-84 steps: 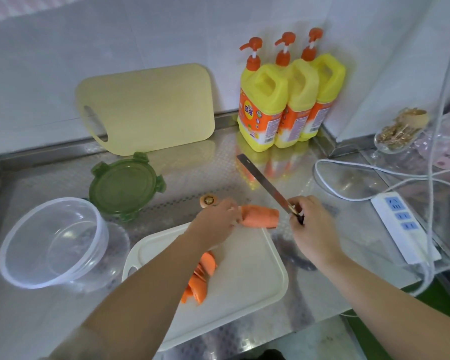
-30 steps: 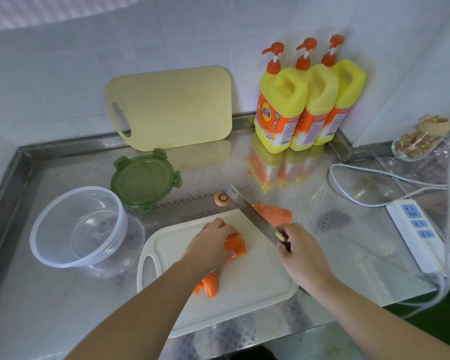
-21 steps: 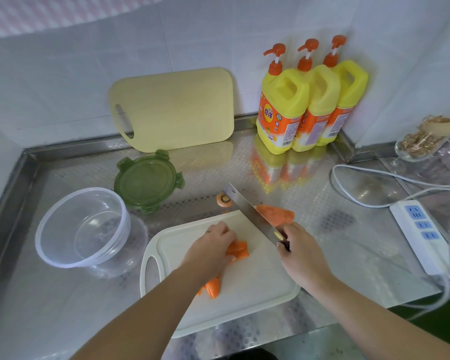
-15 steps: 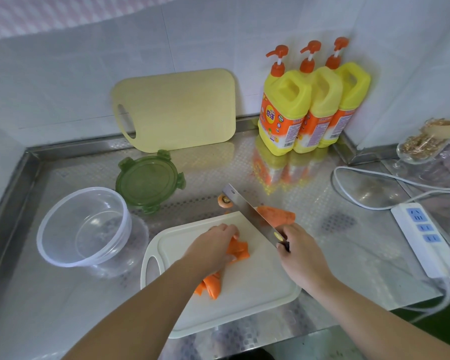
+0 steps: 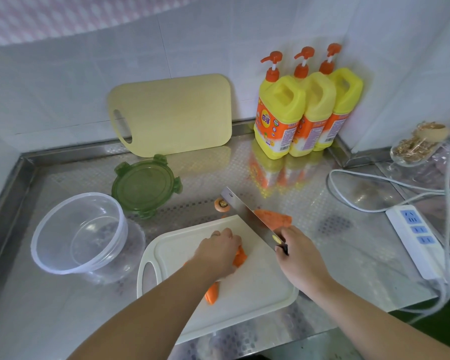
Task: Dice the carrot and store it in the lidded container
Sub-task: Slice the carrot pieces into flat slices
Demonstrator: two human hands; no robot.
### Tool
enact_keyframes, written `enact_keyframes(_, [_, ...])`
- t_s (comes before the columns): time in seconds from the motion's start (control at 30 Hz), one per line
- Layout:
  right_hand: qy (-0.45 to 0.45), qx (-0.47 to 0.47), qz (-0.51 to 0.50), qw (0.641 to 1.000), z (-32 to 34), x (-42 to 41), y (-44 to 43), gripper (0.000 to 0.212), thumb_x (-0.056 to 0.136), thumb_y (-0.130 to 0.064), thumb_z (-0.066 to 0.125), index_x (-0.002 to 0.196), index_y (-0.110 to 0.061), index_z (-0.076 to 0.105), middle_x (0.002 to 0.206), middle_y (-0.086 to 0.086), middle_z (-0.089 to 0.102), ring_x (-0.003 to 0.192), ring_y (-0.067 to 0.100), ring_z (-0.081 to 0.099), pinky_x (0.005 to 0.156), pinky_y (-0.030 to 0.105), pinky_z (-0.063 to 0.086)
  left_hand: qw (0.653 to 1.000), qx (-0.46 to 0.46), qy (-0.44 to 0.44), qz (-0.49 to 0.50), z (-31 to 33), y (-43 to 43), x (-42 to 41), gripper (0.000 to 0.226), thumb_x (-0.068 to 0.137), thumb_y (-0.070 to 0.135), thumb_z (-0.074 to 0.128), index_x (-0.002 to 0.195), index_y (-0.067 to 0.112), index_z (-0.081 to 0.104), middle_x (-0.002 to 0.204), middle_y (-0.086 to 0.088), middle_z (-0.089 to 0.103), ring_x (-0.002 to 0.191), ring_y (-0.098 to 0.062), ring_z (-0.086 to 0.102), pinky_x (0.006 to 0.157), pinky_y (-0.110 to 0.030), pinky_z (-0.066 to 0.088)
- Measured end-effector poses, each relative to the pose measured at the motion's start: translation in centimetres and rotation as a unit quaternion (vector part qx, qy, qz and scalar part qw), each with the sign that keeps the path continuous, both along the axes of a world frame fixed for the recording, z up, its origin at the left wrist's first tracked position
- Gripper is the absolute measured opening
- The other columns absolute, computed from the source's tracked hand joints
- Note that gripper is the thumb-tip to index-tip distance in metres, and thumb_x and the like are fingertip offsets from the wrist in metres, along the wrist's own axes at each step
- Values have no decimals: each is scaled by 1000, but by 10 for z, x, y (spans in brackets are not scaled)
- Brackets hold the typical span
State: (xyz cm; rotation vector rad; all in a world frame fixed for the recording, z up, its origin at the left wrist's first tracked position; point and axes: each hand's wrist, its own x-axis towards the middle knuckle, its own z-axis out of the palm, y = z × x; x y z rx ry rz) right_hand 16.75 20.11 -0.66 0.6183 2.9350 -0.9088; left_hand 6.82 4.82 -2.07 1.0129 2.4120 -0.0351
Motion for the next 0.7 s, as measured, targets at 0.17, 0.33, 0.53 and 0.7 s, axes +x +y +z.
enact_keyframes(0.17, [-4,1,0,1000,0,1,0,12,89,-9,51,82,-18,46,85,-7,44,75,14,47,64,28,36,992,-33,13,-123,4,2,-11,45,88,19,60,130,18,45,125,-6,41,111,-28,43,79,-37,43])
enact_keyframes(0.33, [0,-6,-5,1000,0,3,-1,15,88,-7,52,82,-19,45,86,-5,46,75,14,47,65,29,39,971,-44,39,-233,3,4,-20,41,89,4,55,126,17,45,123,-4,47,111,-27,44,82,-39,46])
enact_keyframes(0.53, [-1,-17,-10,1000,-3,5,-3,18,87,-6,53,82,-21,44,86,-5,44,76,13,44,66,28,36,971,-30,32,-236,3,-2,-23,45,90,2,50,132,16,44,129,-4,46,116,-25,42,90,-37,43])
enact_keyframes(0.7, [-1,-23,-14,1000,-4,2,-2,13,87,-5,52,96,-14,57,88,-6,46,76,13,45,70,31,41,973,-61,44,-217,3,-3,-25,37,93,6,46,129,14,45,127,-8,42,113,-28,43,89,-40,45])
